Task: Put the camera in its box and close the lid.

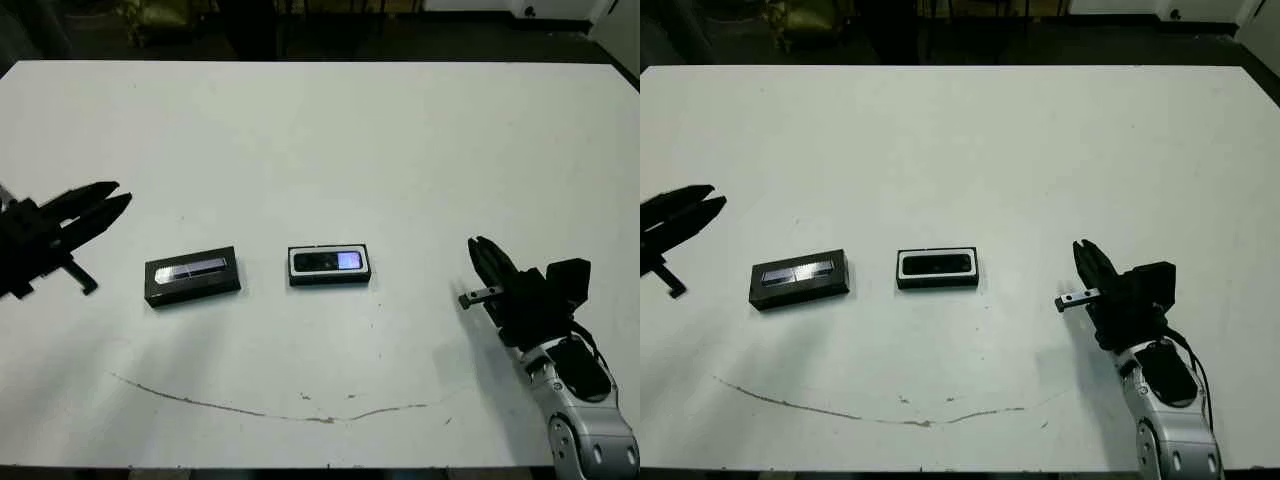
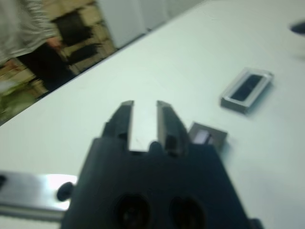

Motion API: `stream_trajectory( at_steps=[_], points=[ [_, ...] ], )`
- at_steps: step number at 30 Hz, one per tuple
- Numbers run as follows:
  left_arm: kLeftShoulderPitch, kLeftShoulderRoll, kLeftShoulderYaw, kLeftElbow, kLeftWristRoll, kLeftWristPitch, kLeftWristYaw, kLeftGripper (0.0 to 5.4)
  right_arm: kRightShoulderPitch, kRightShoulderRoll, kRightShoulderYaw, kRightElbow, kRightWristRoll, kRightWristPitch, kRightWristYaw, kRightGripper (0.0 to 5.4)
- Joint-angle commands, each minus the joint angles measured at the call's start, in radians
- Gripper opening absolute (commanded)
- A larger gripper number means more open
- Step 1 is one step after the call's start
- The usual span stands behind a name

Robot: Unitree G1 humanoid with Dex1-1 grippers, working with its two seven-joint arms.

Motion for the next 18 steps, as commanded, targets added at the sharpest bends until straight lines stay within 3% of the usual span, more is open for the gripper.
stream_trajectory(
  at_steps=[1, 10, 14, 18],
  points=[
    [-0.037, 0.05, -0.054, 0.053, 0.04, -0.038, -0.09, 2.13, 0.01, -0.016, -0.007, 0.015, -0.001, 0.015, 0.003, 0.0],
    [-0.122, 0.039, -0.167, 0.099, 0.061, -0.108, -0.231, 4.32, 0.003, -0.015, -0.028, 0.052, 0.036, -0.018, 0.031, 0.0],
    [-0.135, 0.07, -0.226, 0.064, 0.05, -0.012, -0.265, 5.3, -0.006, -0.01, -0.035, 0.079, 0.059, -0.04, 0.044, 0.0],
    [-0.14, 0.074, -0.257, 0.08, 0.025, 0.066, -0.316, 5.39, -0.006, -0.009, -0.033, 0.084, 0.051, -0.051, 0.032, 0.0]
  ],
)
